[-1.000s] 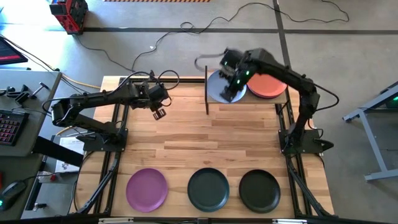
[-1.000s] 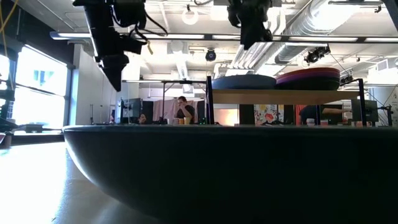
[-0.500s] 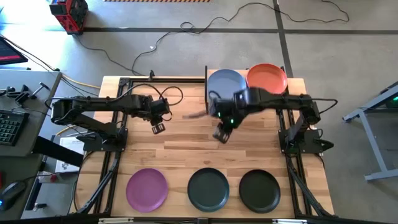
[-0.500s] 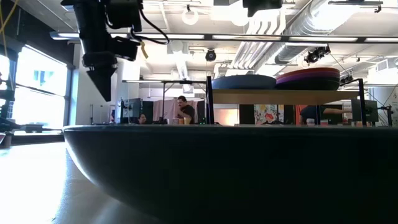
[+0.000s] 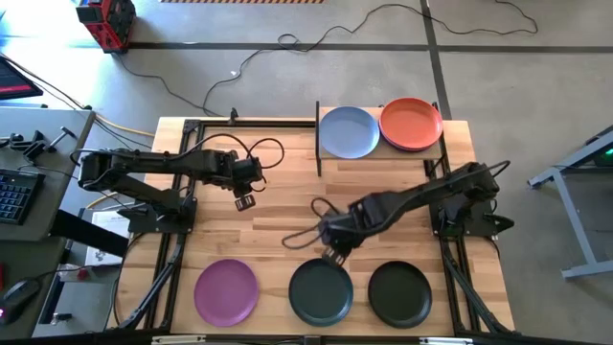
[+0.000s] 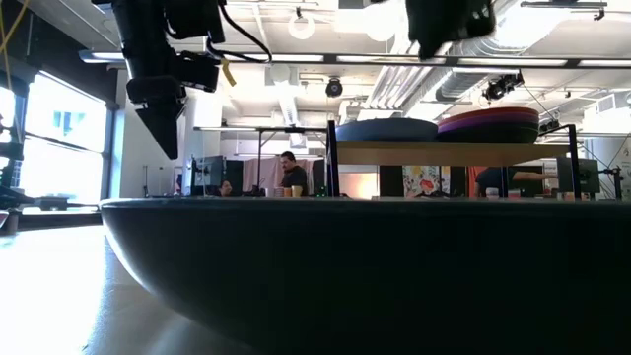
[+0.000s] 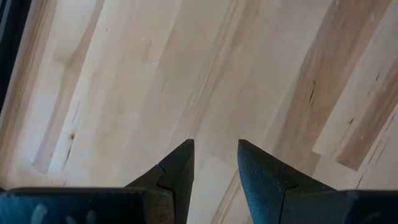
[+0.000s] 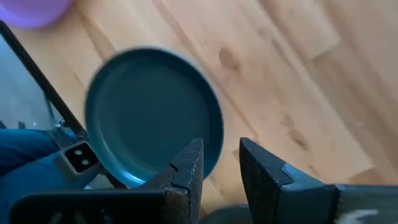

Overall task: Place and stack plates onto a shelf
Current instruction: Stack the dark blue plate on top of the blue plate on the shelf

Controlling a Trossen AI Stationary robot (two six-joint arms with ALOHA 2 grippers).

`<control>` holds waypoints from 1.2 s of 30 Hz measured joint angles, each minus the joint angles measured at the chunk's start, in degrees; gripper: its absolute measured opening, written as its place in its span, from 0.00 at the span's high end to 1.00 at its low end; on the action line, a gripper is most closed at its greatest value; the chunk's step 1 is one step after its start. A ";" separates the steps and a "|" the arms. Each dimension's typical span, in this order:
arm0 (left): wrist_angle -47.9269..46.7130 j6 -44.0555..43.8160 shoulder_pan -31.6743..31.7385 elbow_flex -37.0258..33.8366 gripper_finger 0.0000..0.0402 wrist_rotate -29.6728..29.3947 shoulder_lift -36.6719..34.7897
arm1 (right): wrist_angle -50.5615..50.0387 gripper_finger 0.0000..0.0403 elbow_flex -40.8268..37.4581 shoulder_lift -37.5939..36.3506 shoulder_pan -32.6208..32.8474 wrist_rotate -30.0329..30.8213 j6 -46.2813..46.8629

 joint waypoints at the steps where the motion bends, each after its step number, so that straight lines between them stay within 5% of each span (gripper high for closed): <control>1: -0.02 -0.01 0.00 0.00 0.72 0.00 0.00 | 1.78 0.79 -1.75 0.00 0.58 -0.23 0.44; 14: 0.00 -0.02 0.09 0.00 0.72 2.97 0.04 | 20.04 0.79 -18.00 0.00 5.52 0.71 2.26; 36: 0.39 0.05 0.09 0.00 0.72 2.84 0.04 | 30.25 0.79 -25.84 1.01 6.64 1.70 0.90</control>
